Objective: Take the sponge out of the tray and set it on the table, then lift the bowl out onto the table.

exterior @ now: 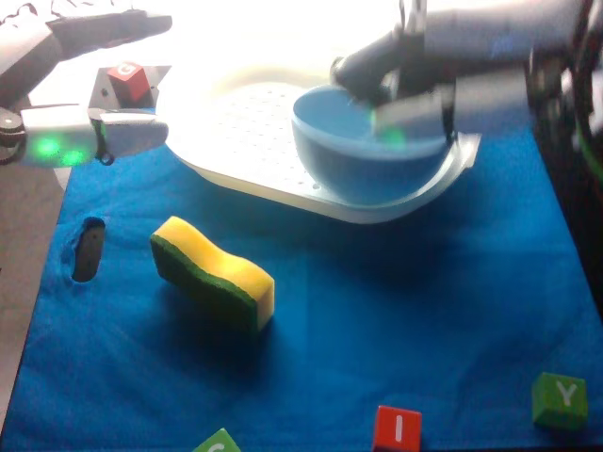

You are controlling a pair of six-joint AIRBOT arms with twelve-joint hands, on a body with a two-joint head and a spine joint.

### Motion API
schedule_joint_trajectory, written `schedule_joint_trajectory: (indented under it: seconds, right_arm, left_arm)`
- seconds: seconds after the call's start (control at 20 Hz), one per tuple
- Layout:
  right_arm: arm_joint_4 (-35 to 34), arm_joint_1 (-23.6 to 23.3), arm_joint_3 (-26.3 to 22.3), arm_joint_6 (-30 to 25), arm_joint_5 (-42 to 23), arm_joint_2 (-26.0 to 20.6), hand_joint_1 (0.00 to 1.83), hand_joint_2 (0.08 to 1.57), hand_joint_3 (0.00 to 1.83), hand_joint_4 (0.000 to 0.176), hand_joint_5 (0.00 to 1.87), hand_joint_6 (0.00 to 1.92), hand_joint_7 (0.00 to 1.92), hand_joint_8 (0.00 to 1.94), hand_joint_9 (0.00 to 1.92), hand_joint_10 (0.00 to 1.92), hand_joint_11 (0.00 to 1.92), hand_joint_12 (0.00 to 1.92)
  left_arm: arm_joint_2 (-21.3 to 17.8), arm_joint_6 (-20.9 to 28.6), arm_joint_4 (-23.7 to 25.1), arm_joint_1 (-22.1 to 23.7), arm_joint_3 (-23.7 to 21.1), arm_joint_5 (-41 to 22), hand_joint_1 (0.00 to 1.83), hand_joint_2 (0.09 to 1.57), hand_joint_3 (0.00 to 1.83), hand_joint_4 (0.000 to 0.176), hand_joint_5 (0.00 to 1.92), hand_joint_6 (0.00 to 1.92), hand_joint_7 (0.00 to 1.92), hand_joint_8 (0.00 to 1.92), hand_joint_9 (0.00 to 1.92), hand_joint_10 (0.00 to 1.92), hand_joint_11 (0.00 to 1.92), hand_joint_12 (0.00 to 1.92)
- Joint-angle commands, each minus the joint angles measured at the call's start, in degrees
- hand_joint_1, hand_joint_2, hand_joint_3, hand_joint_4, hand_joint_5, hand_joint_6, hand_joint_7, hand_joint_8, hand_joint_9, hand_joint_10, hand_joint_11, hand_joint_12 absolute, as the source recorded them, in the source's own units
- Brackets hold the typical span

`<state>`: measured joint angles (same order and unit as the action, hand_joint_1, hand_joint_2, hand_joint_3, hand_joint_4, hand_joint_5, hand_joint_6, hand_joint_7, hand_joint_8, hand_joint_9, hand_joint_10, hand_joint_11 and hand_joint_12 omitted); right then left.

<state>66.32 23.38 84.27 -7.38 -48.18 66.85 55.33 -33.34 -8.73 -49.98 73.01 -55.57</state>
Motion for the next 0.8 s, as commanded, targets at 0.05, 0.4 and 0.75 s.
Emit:
schedule_joint_trajectory:
  seconds: [0.05,0.4,0.75]
  right_arm:
    - [-4.62,0.05,-0.88,0.01,-4.69,-0.68,0.79,1.52,0.00,0.000,0.36,1.92,1.38,1.94,1.68,1.92,1.70,1.92]
    - [-7.75,1.51,1.49,0.00,-4.53,-0.56,0.79,1.53,0.01,0.068,0.98,1.92,1.45,1.94,1.56,1.92,1.54,1.92]
    - [-9.02,1.58,1.93,0.32,-4.32,-1.26,0.10,1.22,0.00,0.000,0.60,0.10,0.54,0.07,0.45,0.16,0.01,1.21]
  left_arm:
    - [-0.41,0.43,-1.71,-0.15,-0.13,-7.57,0.74,0.99,0.00,0.084,0.44,0.00,0.41,0.00,0.33,0.00,0.00,0.83]
    - [-0.44,0.43,-2.16,-0.57,-0.37,-7.97,0.78,0.98,0.00,0.094,0.46,0.00,0.41,0.00,0.37,0.00,0.00,0.92]
    - [-0.21,0.42,-2.20,-0.79,-0.36,-7.92,0.74,1.00,0.00,0.085,0.45,0.00,0.40,0.00,0.35,0.00,0.00,0.84]
